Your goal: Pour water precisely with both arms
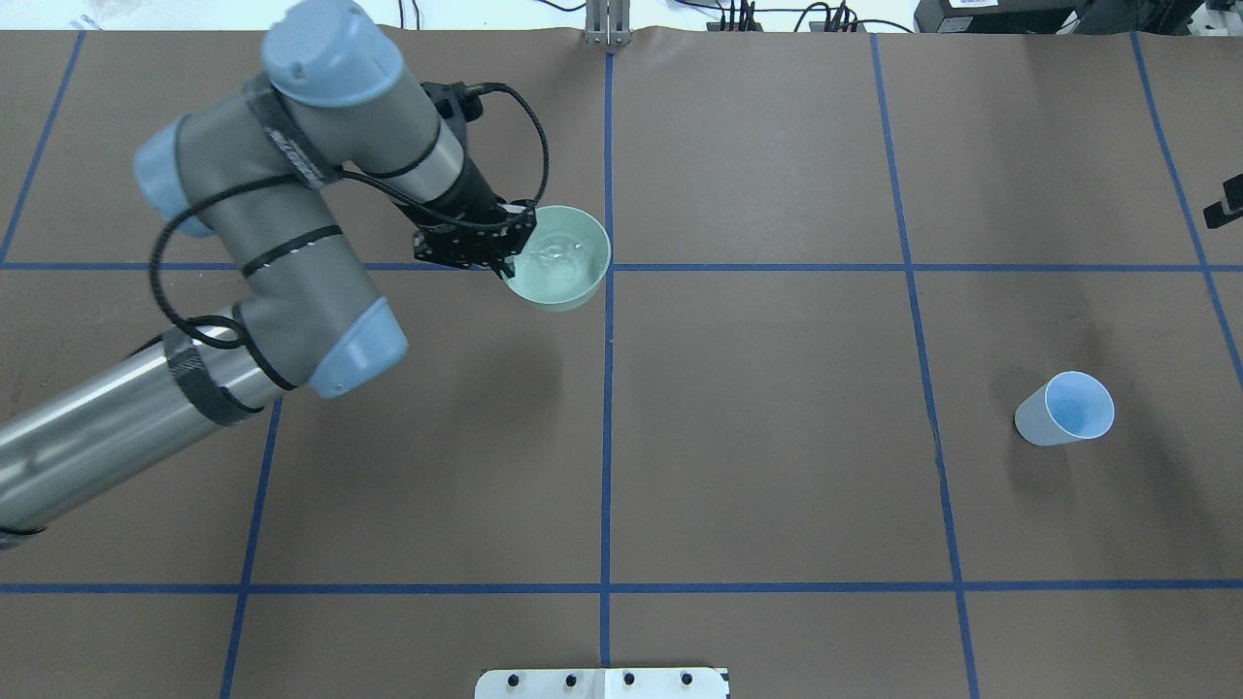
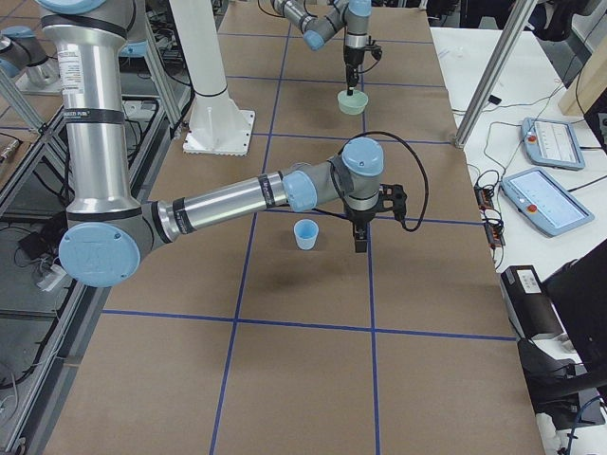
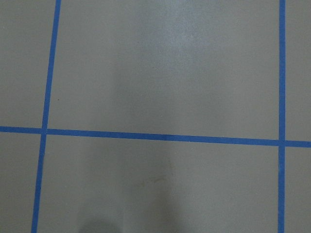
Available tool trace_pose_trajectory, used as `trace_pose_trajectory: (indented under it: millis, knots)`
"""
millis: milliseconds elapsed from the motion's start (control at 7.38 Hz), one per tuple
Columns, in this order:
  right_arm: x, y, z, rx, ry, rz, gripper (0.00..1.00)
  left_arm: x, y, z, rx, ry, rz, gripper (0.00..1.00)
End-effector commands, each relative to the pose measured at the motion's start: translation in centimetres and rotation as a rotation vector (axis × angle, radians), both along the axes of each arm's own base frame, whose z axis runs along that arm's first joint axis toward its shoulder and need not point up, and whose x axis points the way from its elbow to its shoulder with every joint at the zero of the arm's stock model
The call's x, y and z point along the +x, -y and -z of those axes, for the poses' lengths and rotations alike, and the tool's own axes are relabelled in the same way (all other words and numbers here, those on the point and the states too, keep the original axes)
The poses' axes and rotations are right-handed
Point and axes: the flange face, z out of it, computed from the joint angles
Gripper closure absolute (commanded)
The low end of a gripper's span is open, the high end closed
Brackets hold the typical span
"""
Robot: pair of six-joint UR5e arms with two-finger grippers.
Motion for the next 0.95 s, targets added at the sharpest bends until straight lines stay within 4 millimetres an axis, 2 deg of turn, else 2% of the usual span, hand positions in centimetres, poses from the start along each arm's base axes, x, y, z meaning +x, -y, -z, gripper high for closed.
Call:
trace_pose_trajectory:
  millis: [0, 136, 271, 407, 542, 678, 814]
  knots:
    - [0.2, -0.3, -0.2, -0.003, 0.0, -0.002, 0.0, -11.2, -3.3, -8.8, 0.087, 0.071, -0.066, 1.0]
    - [0.2, -0.3, -0.5, -0.008, -0.002, -0.003, 0.01, -15.2, -3.9, -12.5, 0.082, 0.071, -0.087, 1.0]
    - [0.2, -0.4, -0.7, -0.012, -0.002, -0.003, 0.0, -18.4, -4.9, -16.6, 0.099, 0.091, -0.115, 1.0]
    - [0.1, -0.5, -1.0, -0.018, -0.003, -0.001, 0.0, -20.3, -5.9, -20.6, 0.116, 0.126, -0.156, 1.0]
    - [0.1, -0.5, -0.9, -0.013, -0.003, -0.002, 0.0, -21.3, -7.4, -23.8, 0.11, 0.143, -0.178, 1.0]
    - [0.2, -0.5, -1.0, -0.014, -0.004, -0.002, 0.01, -22.0, -8.4, -26.3, 0.121, 0.139, -0.178, 1.0]
    - [0.2, -0.5, -0.9, -0.012, -0.004, -0.003, 0.0, -22.4, -8.8, -29.1, 0.128, 0.137, -0.176, 1.0]
